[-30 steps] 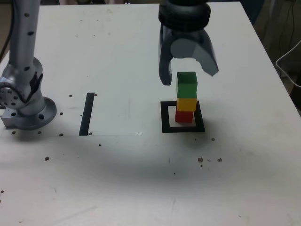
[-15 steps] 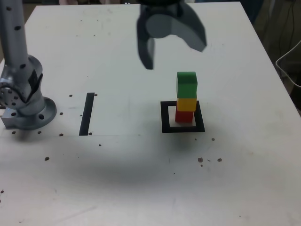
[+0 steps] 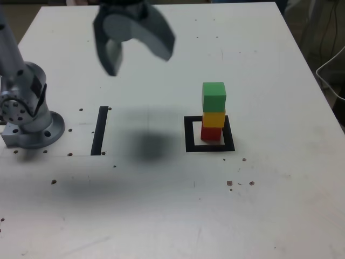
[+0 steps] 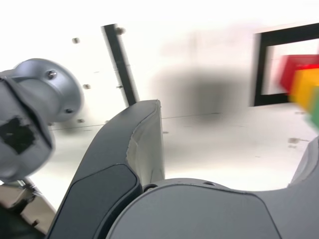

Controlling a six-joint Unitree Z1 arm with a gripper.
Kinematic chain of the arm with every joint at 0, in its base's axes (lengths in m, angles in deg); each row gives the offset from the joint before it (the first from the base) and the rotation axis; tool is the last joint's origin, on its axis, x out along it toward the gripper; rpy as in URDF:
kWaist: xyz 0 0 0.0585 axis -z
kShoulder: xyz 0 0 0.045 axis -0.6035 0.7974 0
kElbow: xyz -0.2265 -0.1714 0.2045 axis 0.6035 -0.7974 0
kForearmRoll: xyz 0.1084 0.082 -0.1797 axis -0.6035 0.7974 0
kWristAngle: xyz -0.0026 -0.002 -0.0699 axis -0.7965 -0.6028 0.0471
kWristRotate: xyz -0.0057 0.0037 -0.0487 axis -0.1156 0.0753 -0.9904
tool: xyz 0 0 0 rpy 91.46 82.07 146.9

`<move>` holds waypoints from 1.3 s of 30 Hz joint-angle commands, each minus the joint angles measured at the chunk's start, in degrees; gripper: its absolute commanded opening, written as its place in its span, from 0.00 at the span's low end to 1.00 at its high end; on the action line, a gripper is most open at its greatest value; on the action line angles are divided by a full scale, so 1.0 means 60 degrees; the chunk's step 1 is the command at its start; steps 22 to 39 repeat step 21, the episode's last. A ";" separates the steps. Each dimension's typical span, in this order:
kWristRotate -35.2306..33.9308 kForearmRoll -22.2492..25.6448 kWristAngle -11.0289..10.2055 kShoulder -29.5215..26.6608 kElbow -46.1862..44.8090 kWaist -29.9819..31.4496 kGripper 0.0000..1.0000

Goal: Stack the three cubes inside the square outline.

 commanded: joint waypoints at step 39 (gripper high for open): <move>-0.0581 -0.2491 -0.0192 -0.0073 -0.4169 0.0039 0.99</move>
